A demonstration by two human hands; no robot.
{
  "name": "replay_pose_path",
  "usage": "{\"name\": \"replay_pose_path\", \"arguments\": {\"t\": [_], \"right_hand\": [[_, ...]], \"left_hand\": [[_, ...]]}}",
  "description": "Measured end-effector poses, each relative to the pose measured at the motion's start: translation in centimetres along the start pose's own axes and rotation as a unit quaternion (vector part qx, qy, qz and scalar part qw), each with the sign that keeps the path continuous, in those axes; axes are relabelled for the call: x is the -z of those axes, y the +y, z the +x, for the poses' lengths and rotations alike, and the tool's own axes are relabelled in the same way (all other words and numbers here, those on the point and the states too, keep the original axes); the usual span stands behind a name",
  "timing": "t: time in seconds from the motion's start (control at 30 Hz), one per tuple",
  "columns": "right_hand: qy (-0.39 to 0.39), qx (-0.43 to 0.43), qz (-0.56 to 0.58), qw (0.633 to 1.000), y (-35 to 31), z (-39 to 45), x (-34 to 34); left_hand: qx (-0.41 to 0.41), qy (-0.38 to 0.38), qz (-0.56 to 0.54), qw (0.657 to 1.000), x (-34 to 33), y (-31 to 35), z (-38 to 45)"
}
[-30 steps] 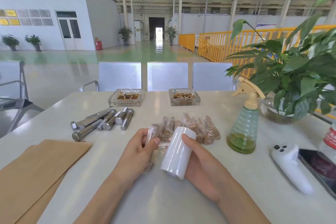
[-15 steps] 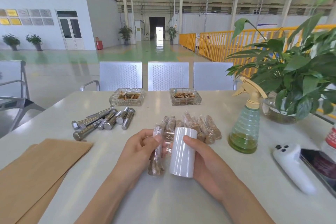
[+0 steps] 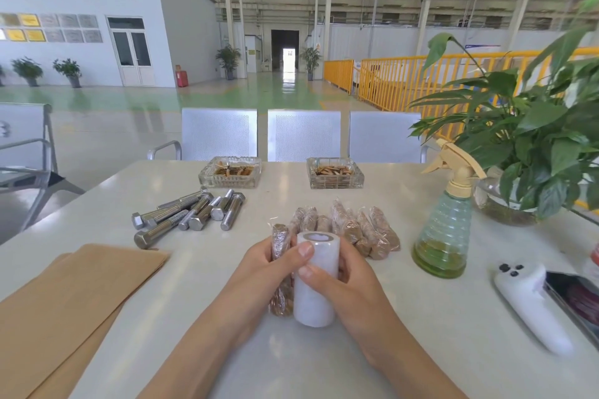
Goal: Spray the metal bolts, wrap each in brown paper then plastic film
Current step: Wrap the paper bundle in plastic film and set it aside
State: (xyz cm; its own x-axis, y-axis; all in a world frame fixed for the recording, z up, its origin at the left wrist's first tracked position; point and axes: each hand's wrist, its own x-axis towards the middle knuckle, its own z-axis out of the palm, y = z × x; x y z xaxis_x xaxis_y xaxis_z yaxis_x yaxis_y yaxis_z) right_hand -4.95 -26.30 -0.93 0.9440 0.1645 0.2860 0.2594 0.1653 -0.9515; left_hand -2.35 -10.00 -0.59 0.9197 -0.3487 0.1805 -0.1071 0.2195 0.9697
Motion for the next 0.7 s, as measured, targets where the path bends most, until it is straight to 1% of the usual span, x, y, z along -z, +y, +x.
{"name": "replay_pose_path", "arguments": {"t": [0.1, 0.2, 0.27, 0.33, 0.37, 0.4, 0.5, 0.6, 0.63, 0.7], "right_hand": [[0.009, 0.025, -0.017, 1.000, 0.5, 0.1, 0.0], [0.022, 0.036, -0.049, 0.998, 0.9, 0.0, -0.1], [0.042, 0.055, -0.097, 0.993, 0.7, 0.0, 0.2], [0.078, 0.090, -0.177, 0.977, 0.4, 0.2, 1.0], [0.091, 0.096, -0.184, 0.974, 0.4, 0.3, 1.5], [0.100, 0.086, -0.164, 0.978, 0.5, 0.2, 1.7], [0.110, 0.026, -0.042, 0.993, 0.6, 0.3, 1.8], [0.120, -0.038, 0.047, 0.991, 0.4, 0.7, 2.1], [0.120, -0.050, 0.054, 0.990, 0.4, 0.8, 2.3], [0.122, -0.063, 0.053, 0.989, 0.6, 0.9, 2.4]], "left_hand": [[-0.005, -0.007, -0.001, 1.000, 0.2, 0.1, -0.2], [-0.021, 0.011, -0.001, 1.000, 0.1, 0.2, -0.3], [-0.027, 0.061, 0.034, 0.997, -0.2, 0.0, -0.3], [-0.020, 0.142, 0.086, 0.986, -0.4, -0.3, -0.4], [-0.013, 0.165, 0.090, 0.982, -0.4, -0.3, -0.4], [0.000, 0.175, 0.066, 0.982, -0.3, -0.2, -0.4], [0.042, 0.214, -0.039, 0.975, 0.4, 0.6, -0.3], [0.078, 0.263, -0.058, 0.960, 1.2, 0.9, 0.1], [0.098, 0.266, -0.058, 0.957, 1.5, 1.0, 0.3], [0.162, 0.259, -0.064, 0.950, 2.3, 1.5, 1.3]]}}
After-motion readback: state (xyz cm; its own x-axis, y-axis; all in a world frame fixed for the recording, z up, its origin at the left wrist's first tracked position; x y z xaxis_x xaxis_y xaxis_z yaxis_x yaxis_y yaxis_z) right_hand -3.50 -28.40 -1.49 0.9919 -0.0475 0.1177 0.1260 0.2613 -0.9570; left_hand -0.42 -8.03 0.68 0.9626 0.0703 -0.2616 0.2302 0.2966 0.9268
